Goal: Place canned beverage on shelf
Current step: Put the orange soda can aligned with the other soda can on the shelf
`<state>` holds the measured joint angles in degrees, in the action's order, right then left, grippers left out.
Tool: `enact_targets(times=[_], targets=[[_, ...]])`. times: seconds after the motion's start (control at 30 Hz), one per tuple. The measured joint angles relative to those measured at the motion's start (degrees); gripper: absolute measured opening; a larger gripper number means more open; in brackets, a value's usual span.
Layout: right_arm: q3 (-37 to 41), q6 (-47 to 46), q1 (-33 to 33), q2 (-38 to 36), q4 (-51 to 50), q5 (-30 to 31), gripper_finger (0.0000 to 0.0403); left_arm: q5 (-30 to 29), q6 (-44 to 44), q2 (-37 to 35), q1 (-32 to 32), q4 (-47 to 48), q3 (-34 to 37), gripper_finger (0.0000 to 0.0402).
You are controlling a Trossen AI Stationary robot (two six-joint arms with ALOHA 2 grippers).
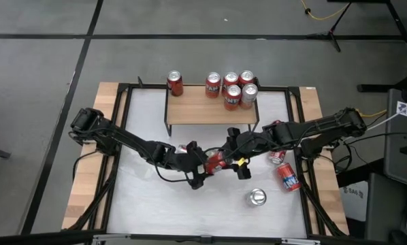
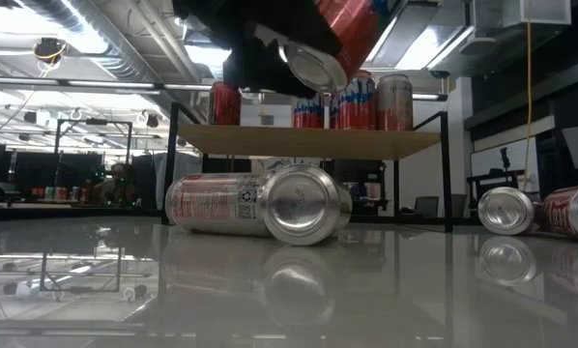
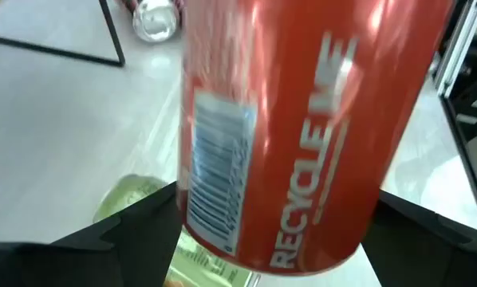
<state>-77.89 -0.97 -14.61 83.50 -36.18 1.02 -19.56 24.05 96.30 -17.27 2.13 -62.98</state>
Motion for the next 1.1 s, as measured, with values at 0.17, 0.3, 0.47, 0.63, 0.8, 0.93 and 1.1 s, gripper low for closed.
enact_targets(times=[0.17, 0.3, 0.47, 0.63, 0.8, 0.93, 1.1], targets=[[0.0, 0.0, 0.0, -0.02, 0.23, 0.07, 0.0276, 1.01, 2.32, -0.01, -0.05, 4.86, 0.0, 0.0331], [0.0, -0.02, 0.0, -0.02, 0.3, 0.4, 0.0276, 3.03, 4.49, -0.01, -0.05, 8.49, 0.02, 0.033], [0.0, -0.01, 0.35, -0.02, 0.3, 2.45, 0.0276, 4.96, 6.13, -0.01, -0.37, 13.12, 0.04, 0.033], [0.0, -0.66, 2.75, -0.02, 0.3, 2.07, 0.0276, 5.19, 7.13, -0.01, -1.7, 17.77, 0.04, 0.033], [0.0, -0.63, 6.45, -0.02, 0.3, 1.14, 0.0276, 5.14, 7.13, -0.01, -3.11, 20.25, 0.04, 0.033], [-0.09, -0.23, 10.35, -0.02, 0.36, -1.93, 0.0276, 3.98, 7.1, -0.01, -3.62, 20.37, 0.04, 0.033], [-4.25, 2.88, 14.95, -0.02, -1.74, -2.95, 0.0276, 1.03, 7.08, -0.01, -3.64, 20.37, 0.04, 0.033]])
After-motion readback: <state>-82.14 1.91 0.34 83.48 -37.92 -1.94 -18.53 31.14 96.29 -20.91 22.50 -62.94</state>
